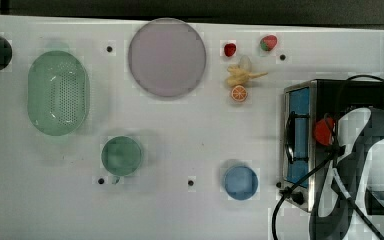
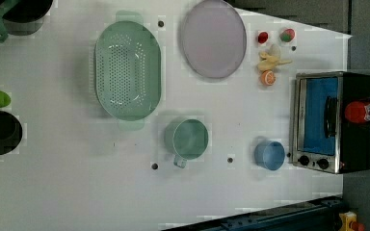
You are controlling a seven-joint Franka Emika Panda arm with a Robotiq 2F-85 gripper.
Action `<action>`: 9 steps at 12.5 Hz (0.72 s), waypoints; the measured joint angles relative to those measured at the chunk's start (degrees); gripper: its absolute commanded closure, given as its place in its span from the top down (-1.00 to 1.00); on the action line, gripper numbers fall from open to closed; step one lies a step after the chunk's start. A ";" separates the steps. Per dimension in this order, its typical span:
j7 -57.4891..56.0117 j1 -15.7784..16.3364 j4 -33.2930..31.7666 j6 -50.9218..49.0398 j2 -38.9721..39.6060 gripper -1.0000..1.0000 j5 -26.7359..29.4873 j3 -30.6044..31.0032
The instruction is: Pick Ketchup from oven and place it on table.
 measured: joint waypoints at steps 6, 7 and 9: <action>0.01 -0.62 1.90 0.03 2.13 0.27 -0.20 -1.20; 0.01 -0.79 2.46 -0.62 1.86 0.27 -0.18 -0.95; -0.15 -0.80 4.76 -2.24 1.36 0.27 -2.52 -0.45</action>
